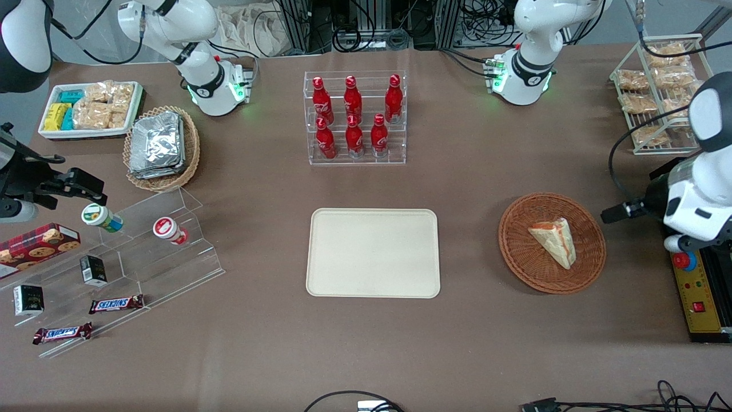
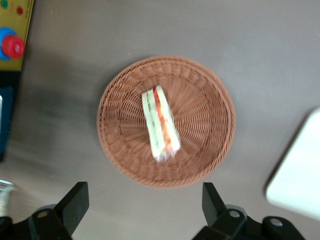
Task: Place sandwich from basket to tray
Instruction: 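Move the open left gripper down over the wrapped sandwich in the basket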
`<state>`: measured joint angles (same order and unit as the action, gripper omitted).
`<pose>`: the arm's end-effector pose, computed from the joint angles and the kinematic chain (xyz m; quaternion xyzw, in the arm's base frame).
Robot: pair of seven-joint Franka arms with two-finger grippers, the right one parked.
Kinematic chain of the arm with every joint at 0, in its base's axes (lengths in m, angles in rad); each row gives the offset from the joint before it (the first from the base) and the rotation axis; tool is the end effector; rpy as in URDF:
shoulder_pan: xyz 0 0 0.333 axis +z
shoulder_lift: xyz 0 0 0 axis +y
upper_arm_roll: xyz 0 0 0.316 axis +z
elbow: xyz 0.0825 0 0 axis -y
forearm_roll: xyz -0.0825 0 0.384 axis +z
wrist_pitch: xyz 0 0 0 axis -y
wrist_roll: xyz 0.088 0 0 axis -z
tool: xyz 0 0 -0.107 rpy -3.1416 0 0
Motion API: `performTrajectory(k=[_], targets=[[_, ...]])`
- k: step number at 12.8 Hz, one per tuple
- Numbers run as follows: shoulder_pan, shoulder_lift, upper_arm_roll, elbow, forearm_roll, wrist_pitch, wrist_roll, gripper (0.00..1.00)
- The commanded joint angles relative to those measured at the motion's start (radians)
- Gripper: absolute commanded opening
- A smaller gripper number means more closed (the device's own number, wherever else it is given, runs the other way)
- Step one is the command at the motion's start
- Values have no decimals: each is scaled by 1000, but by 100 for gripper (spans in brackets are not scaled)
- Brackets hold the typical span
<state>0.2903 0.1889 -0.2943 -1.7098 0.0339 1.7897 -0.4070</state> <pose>0.6052 0.0110 0.4709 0.9791 0.1965 -0.0515 0.0005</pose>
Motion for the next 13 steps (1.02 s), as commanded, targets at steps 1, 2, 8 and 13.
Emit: performTrajectory(k=[1,2,8,13], targets=[[7,12,-3,-149,-2,203,-214,100],[6,24,-2,-207,-2,294,-217,100],[-3,162,-2,-300,6,514,-263,100],[-2,225,-2,-304,5,516,-269,87]])
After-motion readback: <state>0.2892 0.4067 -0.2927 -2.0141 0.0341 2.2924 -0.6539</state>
